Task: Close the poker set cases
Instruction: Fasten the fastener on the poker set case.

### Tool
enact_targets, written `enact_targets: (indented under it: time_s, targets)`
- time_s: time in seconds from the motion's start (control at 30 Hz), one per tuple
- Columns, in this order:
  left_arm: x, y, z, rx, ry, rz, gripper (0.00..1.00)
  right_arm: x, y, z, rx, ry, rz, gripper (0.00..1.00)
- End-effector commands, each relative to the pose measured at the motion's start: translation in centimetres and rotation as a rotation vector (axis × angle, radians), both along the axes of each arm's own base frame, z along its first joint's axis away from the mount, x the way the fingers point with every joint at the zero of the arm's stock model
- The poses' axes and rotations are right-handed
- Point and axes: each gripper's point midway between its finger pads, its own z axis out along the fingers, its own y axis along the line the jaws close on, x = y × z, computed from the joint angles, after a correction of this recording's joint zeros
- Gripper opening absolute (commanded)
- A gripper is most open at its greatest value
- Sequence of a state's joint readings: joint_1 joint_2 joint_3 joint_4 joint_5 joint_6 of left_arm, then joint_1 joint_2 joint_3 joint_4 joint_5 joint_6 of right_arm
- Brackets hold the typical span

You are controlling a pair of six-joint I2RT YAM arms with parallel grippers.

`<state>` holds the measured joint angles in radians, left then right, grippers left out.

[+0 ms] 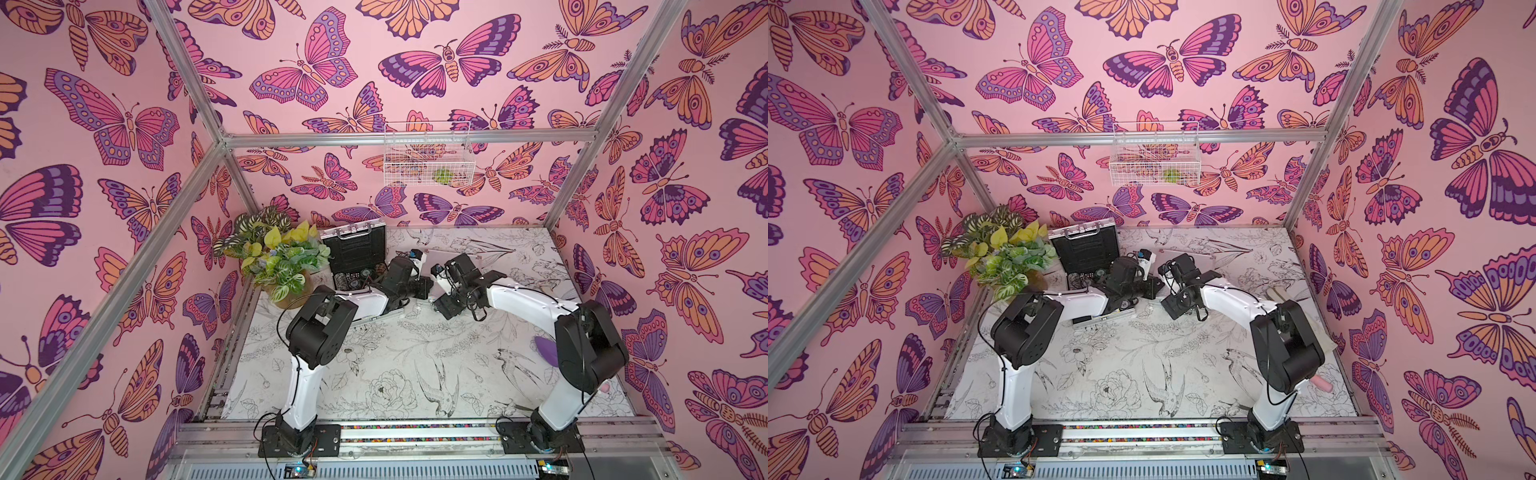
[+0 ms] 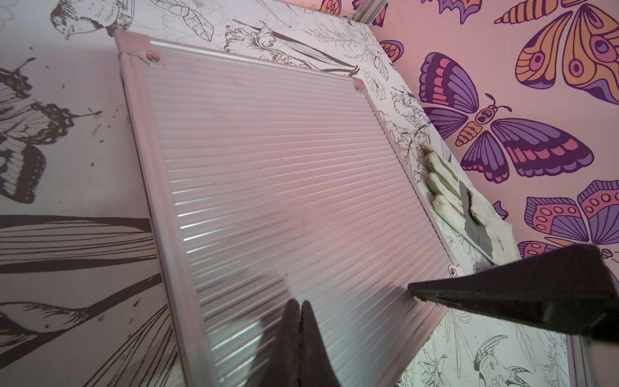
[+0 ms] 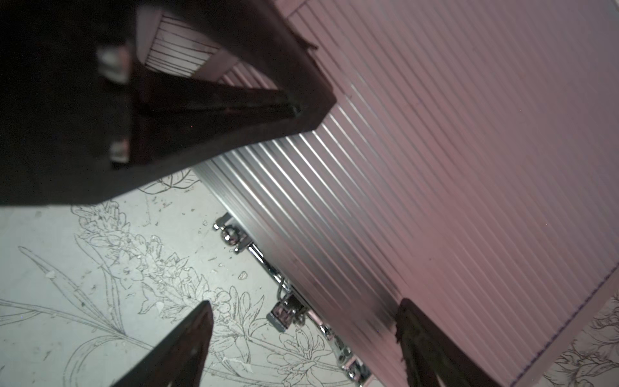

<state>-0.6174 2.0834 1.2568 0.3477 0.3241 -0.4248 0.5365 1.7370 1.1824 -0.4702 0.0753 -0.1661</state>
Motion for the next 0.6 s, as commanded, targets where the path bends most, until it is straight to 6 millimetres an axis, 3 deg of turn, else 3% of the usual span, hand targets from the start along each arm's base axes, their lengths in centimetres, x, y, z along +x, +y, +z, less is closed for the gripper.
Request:
enact_targets:
  time_s: [0.0,0.2,0.57]
  targets:
    - [-8.9,7.7,-16.1,0.388,0.478,0.039,0.0,-2.6,-2.1,-2.6,-0.142,0.085,0.011,0.86]
    - [-8.9,7.7,-16.0,0.386,0.477,0.041,0.0,-2.1,-3.2,-3.4,-0.236,0.042,-0.006,0.86]
    - [-8.9,7.7,-16.1,0.388,0.476,0.04,0.0,-0.9,-2.6,-4.8,-0.262,-0.001,-0.009,0.85]
